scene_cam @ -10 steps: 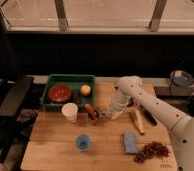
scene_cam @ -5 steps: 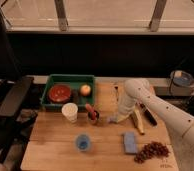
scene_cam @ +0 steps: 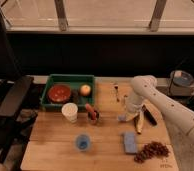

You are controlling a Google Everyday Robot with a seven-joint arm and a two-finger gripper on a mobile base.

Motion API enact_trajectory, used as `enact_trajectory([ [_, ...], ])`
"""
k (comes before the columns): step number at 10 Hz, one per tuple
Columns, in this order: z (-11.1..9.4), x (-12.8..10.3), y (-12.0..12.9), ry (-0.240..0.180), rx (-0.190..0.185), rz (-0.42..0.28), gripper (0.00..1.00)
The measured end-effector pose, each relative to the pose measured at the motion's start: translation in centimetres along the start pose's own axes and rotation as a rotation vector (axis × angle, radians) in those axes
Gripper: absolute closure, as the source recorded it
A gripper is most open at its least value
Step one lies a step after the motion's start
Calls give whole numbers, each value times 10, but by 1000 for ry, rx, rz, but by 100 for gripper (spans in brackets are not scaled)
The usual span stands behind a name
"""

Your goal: Wipe table surface with towel

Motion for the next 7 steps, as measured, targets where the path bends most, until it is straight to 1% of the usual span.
enact_trajectory([
  [1,-2,0,-12,14,6,-13,100],
  [2,-3,-7,-23,16,15,-33,100],
  [4,0,-25,-40,-2,38,-67,100],
  [6,5,-61,-54,-57,62,-121,100],
  [7,7,-76,-55,-91,68,-143,100],
])
